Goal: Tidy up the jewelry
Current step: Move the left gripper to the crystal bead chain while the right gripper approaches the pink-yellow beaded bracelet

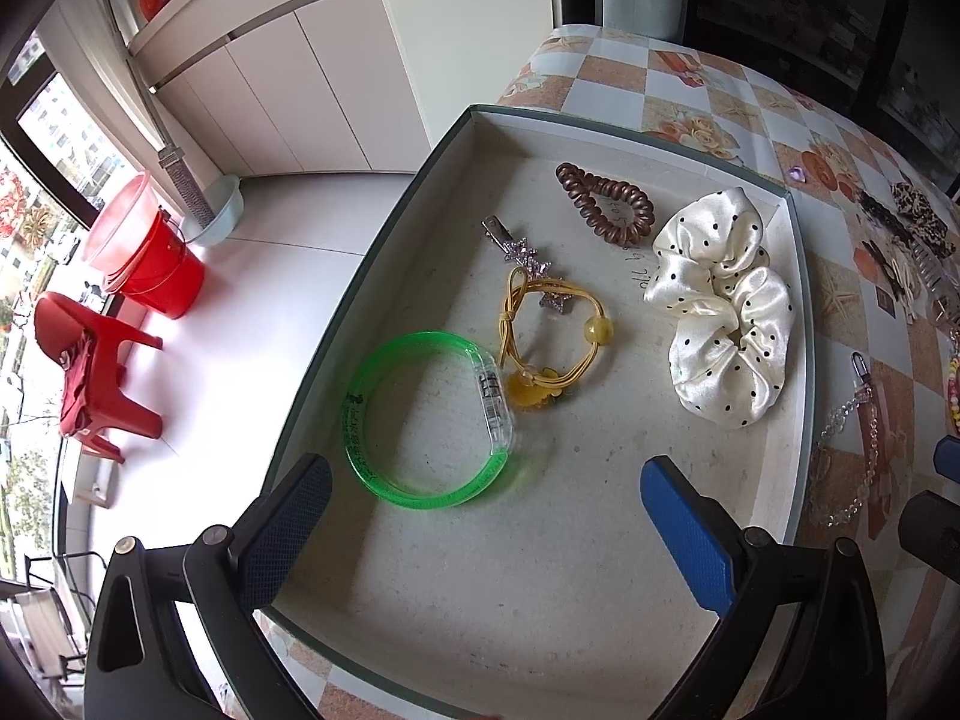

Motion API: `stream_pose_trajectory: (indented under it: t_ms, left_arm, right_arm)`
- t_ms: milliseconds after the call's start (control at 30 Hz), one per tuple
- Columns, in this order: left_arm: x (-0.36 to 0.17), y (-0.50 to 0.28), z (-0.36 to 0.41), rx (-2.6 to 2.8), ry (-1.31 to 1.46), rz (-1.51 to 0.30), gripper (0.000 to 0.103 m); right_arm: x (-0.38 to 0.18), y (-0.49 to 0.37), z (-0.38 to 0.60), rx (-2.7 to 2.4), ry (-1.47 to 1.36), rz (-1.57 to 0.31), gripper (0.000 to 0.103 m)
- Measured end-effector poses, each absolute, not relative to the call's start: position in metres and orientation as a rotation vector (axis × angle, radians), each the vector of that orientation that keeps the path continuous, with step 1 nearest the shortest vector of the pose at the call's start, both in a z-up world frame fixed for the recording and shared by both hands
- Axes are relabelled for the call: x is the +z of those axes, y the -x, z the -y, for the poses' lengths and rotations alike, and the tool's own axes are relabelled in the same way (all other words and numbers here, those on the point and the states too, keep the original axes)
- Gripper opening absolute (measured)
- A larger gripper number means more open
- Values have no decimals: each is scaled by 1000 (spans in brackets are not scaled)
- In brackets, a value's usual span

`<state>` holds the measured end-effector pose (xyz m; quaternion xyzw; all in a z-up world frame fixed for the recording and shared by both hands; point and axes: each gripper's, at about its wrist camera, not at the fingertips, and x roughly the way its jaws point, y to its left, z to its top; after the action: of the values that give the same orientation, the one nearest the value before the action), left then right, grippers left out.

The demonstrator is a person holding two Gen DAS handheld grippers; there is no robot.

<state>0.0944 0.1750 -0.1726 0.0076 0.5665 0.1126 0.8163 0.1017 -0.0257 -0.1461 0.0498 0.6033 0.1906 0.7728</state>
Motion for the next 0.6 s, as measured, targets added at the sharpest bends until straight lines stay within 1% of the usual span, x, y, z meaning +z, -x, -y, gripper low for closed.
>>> stream_pose_trajectory:
  t_ms: [167, 600]
  left_arm:
    - [-174, -91, -173, 219, -7, -1226, 103]
    - [-168, -85, -146, 127, -48, -1270, 103]
  right_arm:
    - [-144, -96, 28, 415, -85, -1300, 88]
    - [-157, -80, 61, 363, -139, -1419, 88]
